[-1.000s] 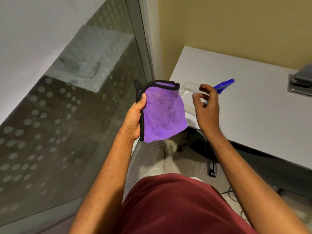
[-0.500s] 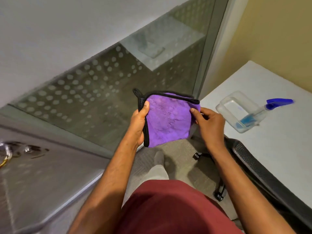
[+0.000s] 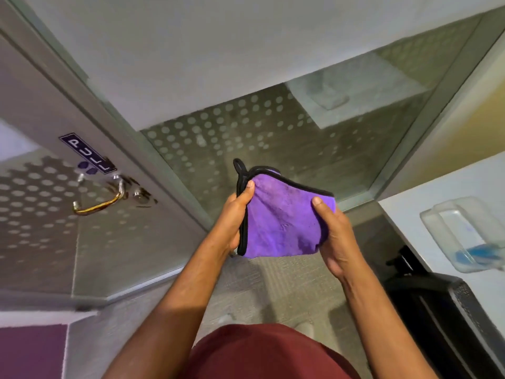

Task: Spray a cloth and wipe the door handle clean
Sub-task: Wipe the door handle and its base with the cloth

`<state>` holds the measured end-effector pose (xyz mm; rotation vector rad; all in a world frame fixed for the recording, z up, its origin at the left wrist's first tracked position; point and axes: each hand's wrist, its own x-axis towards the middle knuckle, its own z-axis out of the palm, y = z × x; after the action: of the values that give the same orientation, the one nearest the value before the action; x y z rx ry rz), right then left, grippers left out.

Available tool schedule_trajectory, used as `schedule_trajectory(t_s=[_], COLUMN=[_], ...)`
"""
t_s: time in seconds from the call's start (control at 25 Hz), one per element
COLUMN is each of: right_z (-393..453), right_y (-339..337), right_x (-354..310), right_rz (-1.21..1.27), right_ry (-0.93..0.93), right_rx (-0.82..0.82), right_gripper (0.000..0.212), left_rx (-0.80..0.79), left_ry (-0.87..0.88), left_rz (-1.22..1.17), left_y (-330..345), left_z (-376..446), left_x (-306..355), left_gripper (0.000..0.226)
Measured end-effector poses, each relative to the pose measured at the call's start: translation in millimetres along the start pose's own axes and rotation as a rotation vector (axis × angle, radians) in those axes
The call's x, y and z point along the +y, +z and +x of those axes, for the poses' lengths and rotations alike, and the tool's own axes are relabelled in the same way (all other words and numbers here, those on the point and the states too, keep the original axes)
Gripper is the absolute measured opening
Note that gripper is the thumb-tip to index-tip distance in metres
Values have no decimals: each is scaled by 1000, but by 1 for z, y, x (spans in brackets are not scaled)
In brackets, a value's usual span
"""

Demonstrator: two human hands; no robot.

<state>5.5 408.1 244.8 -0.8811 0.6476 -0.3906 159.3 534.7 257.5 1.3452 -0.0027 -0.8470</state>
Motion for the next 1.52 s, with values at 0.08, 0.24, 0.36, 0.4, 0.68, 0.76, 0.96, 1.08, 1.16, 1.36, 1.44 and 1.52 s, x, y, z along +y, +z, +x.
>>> schedule_trajectory(t_s=[0.08,0.24,0.36,0.4,0.68,0.76,0.96,1.08,1.16,1.36,1.44,1.52], right_z=[3,12,14,15,12,12,7,1,2,6,7,11], right_y=[20,72,120,136,246,259,275,284,292,320,327,335], right_x=[13,49,64,71,119,136,167,176,180,168,156,143], right_rz=[99,-109,-231,-213,295,434,456,231,55,-117,-297,-471], right_ry=[213,252,181,174,356,397,380,303,243,112,-42,-210], right_rx=[-176,-389,-391,-370,-261,-303,-461,-380,-292,-159,-98,-48], right_gripper=[56,43,36,35,56,65,61,50,39,17,31,32], left_rx=[11,55,64,67,74,133,3,-139,-192,-43,98,263], left_ry=[5,25,11,2,1,30,76,73,12,8,90,232], left_rz=[1,-19,-15,-6,126,197,-25,-42,61,409,472,556], left_y=[-25,-88,-142,-158,-234,-257,-302,-322,-331,-364,-380,-392], left_z=[-7,-19,-25,-26,-22,-23,-43,-48,-49,-48,-48,-50], left_x=[6,21,39,44,50,59,67,56,55,62,73,89], left_gripper=[31,30,32,33,40,36,26,36,39,19,16,15])
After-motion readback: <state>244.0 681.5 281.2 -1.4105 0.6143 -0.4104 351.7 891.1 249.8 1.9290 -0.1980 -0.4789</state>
